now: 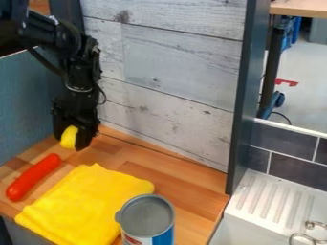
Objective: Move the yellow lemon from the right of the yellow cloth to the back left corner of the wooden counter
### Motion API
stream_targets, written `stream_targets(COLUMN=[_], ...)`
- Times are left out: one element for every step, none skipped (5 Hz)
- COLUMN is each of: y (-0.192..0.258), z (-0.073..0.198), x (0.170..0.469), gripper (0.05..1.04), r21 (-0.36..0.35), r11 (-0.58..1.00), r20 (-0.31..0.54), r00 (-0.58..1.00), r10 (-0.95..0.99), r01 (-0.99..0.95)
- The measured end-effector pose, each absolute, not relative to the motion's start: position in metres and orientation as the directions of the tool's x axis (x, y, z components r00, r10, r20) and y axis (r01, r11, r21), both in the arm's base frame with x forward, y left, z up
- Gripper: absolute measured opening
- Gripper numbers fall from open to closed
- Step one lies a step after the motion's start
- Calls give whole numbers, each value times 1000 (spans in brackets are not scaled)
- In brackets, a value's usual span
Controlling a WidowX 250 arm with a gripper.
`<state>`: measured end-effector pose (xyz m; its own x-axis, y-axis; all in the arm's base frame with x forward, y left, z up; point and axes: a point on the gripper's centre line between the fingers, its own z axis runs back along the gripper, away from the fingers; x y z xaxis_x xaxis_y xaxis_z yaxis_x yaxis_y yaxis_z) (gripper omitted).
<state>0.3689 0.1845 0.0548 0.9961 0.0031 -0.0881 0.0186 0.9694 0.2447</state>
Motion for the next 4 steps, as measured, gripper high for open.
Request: stream_targets(y=[196,203,203,203], z=[43,34,22,17], x=[376,384,391,398], gripper=[818,817,818,818], r21=[234,219,211,208], r11=[972,975,977,978], r20=[-44,-12,11,39], r00=[999,999,1000,999], r10=[31,50,24,18], r01=[-20,-46,-26,-25])
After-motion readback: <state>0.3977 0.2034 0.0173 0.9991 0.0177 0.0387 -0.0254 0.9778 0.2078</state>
